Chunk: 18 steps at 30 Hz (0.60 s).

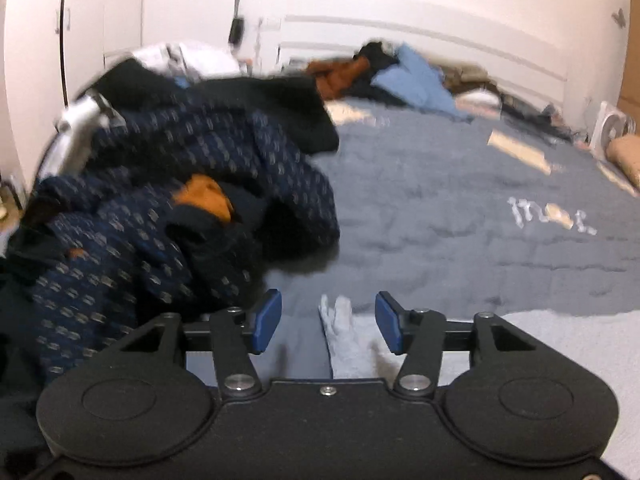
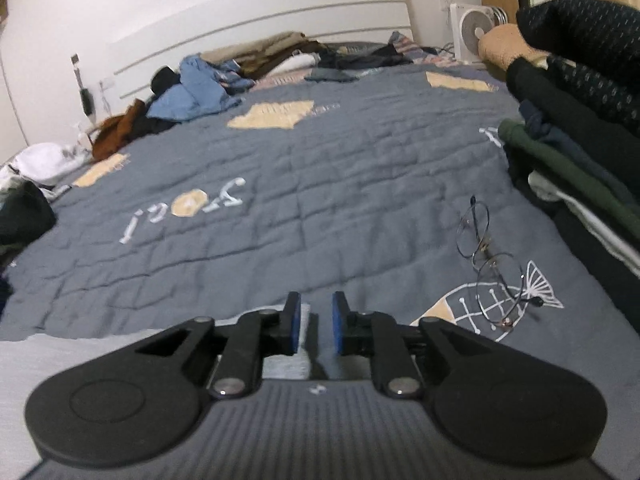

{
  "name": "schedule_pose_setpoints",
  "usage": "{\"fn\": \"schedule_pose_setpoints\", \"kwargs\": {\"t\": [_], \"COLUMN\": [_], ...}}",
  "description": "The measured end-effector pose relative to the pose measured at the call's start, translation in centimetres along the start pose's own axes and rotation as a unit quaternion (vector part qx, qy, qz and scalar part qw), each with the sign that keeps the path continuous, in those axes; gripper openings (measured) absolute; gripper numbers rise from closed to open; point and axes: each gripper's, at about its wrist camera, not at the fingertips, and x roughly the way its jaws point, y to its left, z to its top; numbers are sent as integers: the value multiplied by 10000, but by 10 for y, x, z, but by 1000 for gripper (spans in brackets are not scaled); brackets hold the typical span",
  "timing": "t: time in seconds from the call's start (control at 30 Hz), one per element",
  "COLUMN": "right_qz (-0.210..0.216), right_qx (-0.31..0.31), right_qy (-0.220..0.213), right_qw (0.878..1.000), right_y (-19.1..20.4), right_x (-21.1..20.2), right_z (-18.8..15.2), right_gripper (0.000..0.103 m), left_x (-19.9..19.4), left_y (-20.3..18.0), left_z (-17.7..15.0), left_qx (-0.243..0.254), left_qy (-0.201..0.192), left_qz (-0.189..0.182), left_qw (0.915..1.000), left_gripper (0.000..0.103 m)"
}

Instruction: Fold clothes

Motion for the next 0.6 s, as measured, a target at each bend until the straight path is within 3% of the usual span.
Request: {"fn": "schedule_pose_setpoints", "kwargs": {"t": [0.2, 0.43, 0.6], "right_qz": [317, 615, 847], "right_qx": [136, 199, 69], "right_qy": [-36, -85, 8], "right_qw": [9994, 9979, 9964], "right_y": [6, 14, 27], "right_x": [-34, -72, -92], "right_z": [-6, -26, -50], "right_gripper": [36, 41, 42], "left_x": [-42, -75, -93], "left_y": [-22, -47, -65], "left_z": [-1, -21, -44], "left_qx": [120, -93, 25], "left_qy": [-272, -220, -119], "left_qz": [-421, -1001, -1199], "left_qw": [9987, 9947, 9927], "left_gripper": [52, 56, 59]}}
